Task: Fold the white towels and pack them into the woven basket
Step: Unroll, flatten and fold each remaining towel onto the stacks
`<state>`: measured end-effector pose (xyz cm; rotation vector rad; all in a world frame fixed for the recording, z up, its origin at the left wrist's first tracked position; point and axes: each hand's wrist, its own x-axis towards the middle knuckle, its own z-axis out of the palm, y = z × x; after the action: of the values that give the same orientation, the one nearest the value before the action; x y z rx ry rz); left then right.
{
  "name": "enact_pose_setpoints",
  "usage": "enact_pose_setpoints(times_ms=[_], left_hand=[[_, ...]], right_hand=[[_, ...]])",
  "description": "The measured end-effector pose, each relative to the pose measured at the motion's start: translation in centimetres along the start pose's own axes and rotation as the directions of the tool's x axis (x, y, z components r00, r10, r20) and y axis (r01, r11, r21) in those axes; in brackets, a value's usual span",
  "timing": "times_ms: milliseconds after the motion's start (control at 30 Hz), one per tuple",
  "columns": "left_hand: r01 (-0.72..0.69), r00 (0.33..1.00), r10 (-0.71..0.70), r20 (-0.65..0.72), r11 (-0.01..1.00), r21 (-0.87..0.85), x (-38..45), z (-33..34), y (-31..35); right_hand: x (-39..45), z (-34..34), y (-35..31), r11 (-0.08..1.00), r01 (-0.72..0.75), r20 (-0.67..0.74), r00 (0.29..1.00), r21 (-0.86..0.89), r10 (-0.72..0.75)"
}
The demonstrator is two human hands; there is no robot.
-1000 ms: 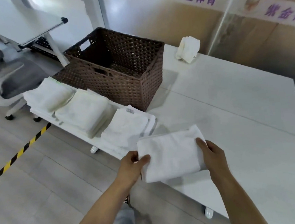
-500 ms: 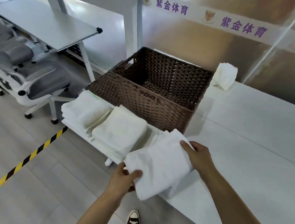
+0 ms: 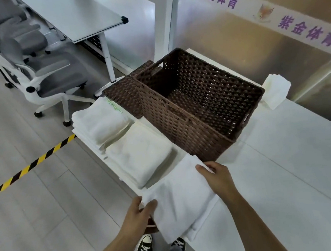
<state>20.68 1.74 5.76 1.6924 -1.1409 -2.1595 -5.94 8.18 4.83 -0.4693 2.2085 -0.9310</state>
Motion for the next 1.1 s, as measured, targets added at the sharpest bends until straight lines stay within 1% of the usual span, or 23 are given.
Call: enact_pose_setpoints(times_ms=[67,200,333,467,533,600,667,700,733,767,800,833,867,900,933,967,1000,1067,1100], left_hand=[[0.025,1.0,-0.025,-0.015,1.0,0.01,0.7,0.7,-0.1],[0.059,0.998,-0.059,-0.007,0.995,0.082,1.3,2.2,-0.2],[0.069,0.998,-0.068,-0.009,0.989,0.132,1.3,3.4,0.0],[0.053,0.999,-0.052,-0.013,0.981,0.188,1.2,3.7,0.5],[0.04,0.999,-0.033,-0.026,0.954,0.296,1.3,3.8,0.5],[0.017,0.999,0.005,-0.044,0.88,0.475,1.8,3.8,0.0],[-0.041,0.995,0.084,-0.048,0.816,0.577,2.5,3.6,-0.9],[-0.086,0.988,0.147,-0.046,0.776,0.625,2.7,3.6,-1.4],[-0.15,0.971,0.238,-0.032,0.706,0.693,2.9,3.4,-1.8],[-0.228,0.932,0.363,-0.002,0.589,0.775,3.0,3.3,-2.1],[-0.297,0.873,0.485,0.063,0.425,0.855,3.3,3.1,-2.3],[-0.351,0.804,0.572,0.163,0.235,0.907,3.5,3.0,-2.4],[-0.39,0.747,0.602,0.282,0.052,0.919,3.7,2.9,-2.3],[-0.419,0.705,0.588,0.397,-0.106,0.902,3.9,3.0,-2.2],[-0.442,0.673,0.556,0.489,-0.228,0.868,4.2,3.2,-2.1],[-0.457,0.66,0.515,0.546,-0.301,0.837,4.4,3.5,-2.0],[-0.461,0.664,0.474,0.578,-0.349,0.816,4.7,3.7,-1.8],[-0.447,0.675,0.436,0.596,-0.402,0.799,4.7,4.3,-1.3],[-0.44,0.661,0.444,0.605,-0.424,0.792,4.7,4.5,-0.9]], right_hand=[[0.9,-0.2,0.0,1.0,0.014,-0.004,1.0,-0.021,-0.014],[2.5,-0.8,0.1,0.997,0.045,-0.013,0.999,-0.062,-0.046],[3.9,-1.1,0.7,0.994,0.069,0.0,0.998,-0.086,-0.069],[4.5,-1.1,1.4,0.983,0.082,-0.008,0.996,-0.167,-0.085],[4.4,-1.0,2.0,0.971,0.097,-0.026,0.994,-0.217,-0.105],[4.1,-0.5,2.7,0.958,0.125,-0.037,0.99,-0.257,-0.14],[3.2,0.1,3.4,0.926,0.195,-0.075,0.97,-0.324,-0.231],[2.5,0.4,3.6,0.893,0.24,-0.121,0.944,-0.381,-0.305],[1.8,0.5,3.8,0.851,0.277,-0.175,0.905,-0.446,-0.387],[0.9,0.6,3.9,0.807,0.309,-0.219,0.857,-0.504,-0.466],[0.0,0.7,4.0,0.765,0.343,-0.233,0.814,-0.545,-0.531],[-0.8,0.8,4.3,0.729,0.378,-0.215,0.787,-0.571,-0.578],[-1.4,1.1,4.9,0.705,0.406,-0.175,0.784,-0.582,-0.596],[-1.9,1.3,5.6,0.697,0.415,-0.129,0.801,-0.585,-0.585],[-2.1,1.5,6.3,0.699,0.41,-0.087,0.826,-0.586,-0.557],[-2.2,1.6,6.9,0.706,0.398,-0.056,0.849,-0.586,-0.525],[-2.1,1.6,7.2,0.713,0.387,-0.037,0.865,-0.584,-0.5],[-2.0,1.5,7.0,0.723,0.371,-0.013,0.885,-0.583,-0.465],[-2.0,1.4,6.7,0.724,0.367,-0.003,0.891,-0.584,-0.454]])
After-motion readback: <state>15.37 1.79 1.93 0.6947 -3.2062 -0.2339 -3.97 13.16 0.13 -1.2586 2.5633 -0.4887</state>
